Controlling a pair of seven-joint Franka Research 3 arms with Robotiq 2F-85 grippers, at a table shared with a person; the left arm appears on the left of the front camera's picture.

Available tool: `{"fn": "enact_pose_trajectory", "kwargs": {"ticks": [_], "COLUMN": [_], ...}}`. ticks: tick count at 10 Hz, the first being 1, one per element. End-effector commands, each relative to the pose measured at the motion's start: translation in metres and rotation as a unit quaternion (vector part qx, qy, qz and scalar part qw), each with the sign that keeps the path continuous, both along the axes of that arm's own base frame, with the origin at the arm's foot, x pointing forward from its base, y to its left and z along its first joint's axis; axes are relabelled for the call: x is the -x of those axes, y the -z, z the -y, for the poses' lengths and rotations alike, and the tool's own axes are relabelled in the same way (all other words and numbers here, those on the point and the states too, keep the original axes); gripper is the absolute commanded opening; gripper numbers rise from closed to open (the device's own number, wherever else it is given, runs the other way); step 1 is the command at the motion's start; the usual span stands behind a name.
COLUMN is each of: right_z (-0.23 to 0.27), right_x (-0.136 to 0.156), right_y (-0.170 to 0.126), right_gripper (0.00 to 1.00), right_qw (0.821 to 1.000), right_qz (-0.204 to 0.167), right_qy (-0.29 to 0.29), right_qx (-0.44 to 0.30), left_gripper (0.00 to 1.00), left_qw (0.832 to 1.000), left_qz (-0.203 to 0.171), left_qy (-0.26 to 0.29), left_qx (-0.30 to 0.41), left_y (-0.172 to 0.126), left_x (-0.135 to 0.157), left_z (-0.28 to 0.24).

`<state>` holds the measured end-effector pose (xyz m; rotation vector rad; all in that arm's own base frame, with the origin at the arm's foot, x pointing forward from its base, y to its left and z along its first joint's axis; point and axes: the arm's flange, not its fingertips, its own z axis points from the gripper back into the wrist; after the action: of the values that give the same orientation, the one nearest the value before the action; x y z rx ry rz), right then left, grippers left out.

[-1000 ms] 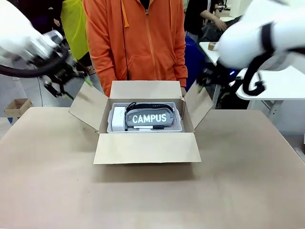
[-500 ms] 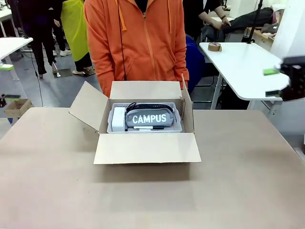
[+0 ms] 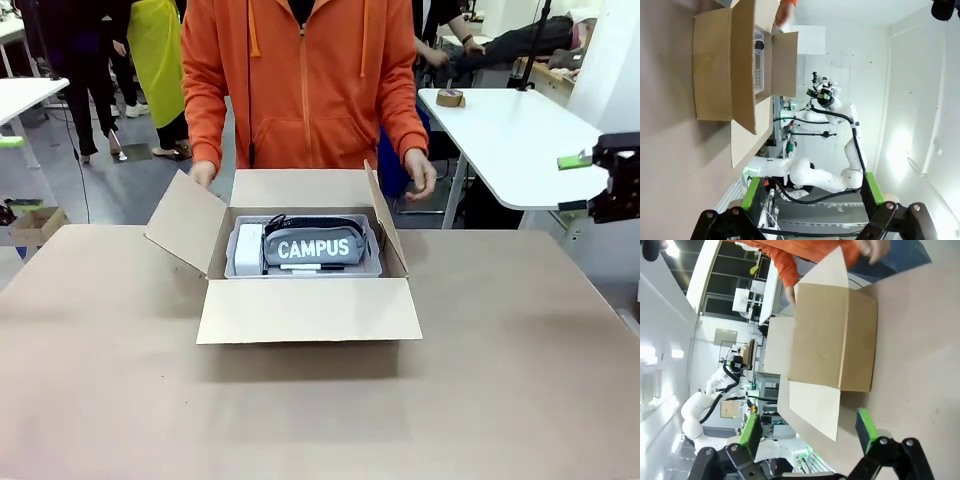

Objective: Pack the gift set into the box.
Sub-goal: Lift both hands away from the flaps of the Package Box, then press and hold the closed box until the human finishes sealing it.

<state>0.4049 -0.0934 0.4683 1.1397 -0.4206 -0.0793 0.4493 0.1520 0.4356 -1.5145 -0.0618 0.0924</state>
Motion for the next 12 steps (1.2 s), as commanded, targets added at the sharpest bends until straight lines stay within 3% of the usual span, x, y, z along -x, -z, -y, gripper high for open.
{"fn": "enact_pose_trajectory", "kwargs": {"ticks": [1,12], "right_z": [-0.0001,-0.0001], "right_x": [0.0034,0.0034], "right_y": [-0.0034,-0.0034], "right_gripper": [1.0,1.0], "right_qw": [1.0,1.0], "right_qz": [0.006,0.006], "right_qy": [0.013,0.013], "right_qx": [-0.006,-0.006], "left_gripper": [1.0,1.0], "left_qw": [1.0,1.0], "left_qz": [0.002,0.002], "left_qy": [-0.006,-0.006], "left_qx": [-0.01,-0.01], "left_y": [0.0019,0.0019], "left_x": [0.0109,0.0109], "left_z": [0.0068,0.0068]}}
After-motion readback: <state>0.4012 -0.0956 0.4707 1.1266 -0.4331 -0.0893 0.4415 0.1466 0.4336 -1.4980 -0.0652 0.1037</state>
